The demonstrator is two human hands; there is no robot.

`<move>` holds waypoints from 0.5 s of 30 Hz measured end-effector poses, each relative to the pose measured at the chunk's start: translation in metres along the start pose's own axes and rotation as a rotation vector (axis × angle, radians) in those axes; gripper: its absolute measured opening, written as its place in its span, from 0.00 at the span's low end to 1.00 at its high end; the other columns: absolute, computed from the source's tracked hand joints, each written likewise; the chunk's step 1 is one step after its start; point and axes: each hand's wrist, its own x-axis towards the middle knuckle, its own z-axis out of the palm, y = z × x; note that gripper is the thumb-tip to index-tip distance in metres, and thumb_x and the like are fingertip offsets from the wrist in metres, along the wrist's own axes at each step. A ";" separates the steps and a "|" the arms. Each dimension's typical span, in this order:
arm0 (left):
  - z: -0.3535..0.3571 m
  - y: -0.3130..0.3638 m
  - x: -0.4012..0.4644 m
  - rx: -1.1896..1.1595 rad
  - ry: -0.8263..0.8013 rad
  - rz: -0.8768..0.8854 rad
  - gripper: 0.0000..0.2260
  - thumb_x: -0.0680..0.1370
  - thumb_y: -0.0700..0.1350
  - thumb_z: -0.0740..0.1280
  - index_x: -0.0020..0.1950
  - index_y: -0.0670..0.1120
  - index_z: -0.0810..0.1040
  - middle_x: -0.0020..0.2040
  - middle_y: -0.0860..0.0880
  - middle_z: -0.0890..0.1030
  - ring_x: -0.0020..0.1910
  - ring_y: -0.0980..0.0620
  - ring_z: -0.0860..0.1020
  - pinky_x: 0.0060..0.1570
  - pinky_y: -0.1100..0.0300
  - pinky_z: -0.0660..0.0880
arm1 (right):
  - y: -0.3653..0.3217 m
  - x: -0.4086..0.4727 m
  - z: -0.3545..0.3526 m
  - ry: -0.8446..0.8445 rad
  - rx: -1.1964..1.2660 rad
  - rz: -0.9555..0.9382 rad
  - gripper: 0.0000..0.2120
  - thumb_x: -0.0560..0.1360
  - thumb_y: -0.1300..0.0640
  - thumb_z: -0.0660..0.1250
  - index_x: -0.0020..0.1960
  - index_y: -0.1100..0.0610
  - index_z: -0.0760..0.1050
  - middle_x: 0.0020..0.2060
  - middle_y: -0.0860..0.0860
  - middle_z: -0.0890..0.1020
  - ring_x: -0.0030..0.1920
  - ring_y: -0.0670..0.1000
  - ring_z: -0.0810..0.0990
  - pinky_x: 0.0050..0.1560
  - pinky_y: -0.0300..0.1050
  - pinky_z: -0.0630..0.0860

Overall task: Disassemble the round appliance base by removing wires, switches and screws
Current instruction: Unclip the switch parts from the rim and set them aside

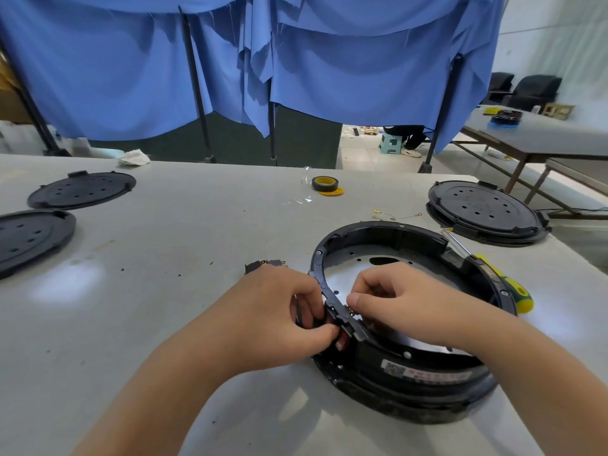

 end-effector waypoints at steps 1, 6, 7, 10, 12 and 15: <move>0.000 0.000 -0.001 0.012 0.004 0.006 0.07 0.66 0.52 0.72 0.35 0.49 0.79 0.31 0.54 0.81 0.32 0.59 0.79 0.37 0.59 0.76 | -0.001 0.001 0.001 -0.001 -0.004 0.005 0.12 0.76 0.51 0.65 0.34 0.52 0.75 0.30 0.48 0.76 0.33 0.47 0.73 0.40 0.46 0.71; 0.001 0.001 -0.001 0.046 0.026 0.017 0.09 0.64 0.54 0.68 0.34 0.49 0.77 0.31 0.55 0.80 0.32 0.59 0.79 0.36 0.60 0.76 | -0.002 0.003 0.004 -0.010 0.008 0.021 0.13 0.76 0.51 0.65 0.33 0.51 0.74 0.29 0.46 0.76 0.34 0.49 0.74 0.44 0.50 0.73; 0.002 0.001 0.000 0.058 0.030 0.018 0.09 0.64 0.55 0.68 0.34 0.49 0.76 0.31 0.55 0.80 0.32 0.59 0.79 0.36 0.60 0.76 | -0.002 0.003 0.004 -0.013 0.011 0.023 0.13 0.76 0.51 0.65 0.34 0.51 0.74 0.29 0.46 0.76 0.34 0.49 0.74 0.45 0.51 0.74; 0.003 0.001 0.000 0.088 0.041 0.026 0.10 0.63 0.56 0.67 0.33 0.50 0.76 0.32 0.55 0.80 0.32 0.59 0.78 0.36 0.59 0.76 | -0.003 0.002 0.004 -0.032 0.029 0.012 0.12 0.77 0.52 0.65 0.34 0.52 0.75 0.30 0.47 0.76 0.35 0.49 0.74 0.44 0.50 0.72; 0.003 0.000 0.001 0.096 0.046 0.026 0.11 0.63 0.57 0.67 0.33 0.50 0.76 0.32 0.55 0.80 0.32 0.59 0.78 0.35 0.61 0.75 | -0.004 0.002 0.003 -0.044 0.040 -0.002 0.12 0.77 0.53 0.65 0.34 0.52 0.74 0.30 0.48 0.76 0.35 0.50 0.73 0.42 0.49 0.70; 0.003 -0.001 0.001 0.103 0.043 0.027 0.11 0.63 0.58 0.67 0.33 0.51 0.76 0.31 0.57 0.80 0.32 0.60 0.78 0.32 0.66 0.73 | -0.003 0.002 0.003 -0.053 0.078 -0.020 0.13 0.77 0.55 0.65 0.34 0.52 0.74 0.29 0.49 0.75 0.34 0.50 0.71 0.41 0.47 0.68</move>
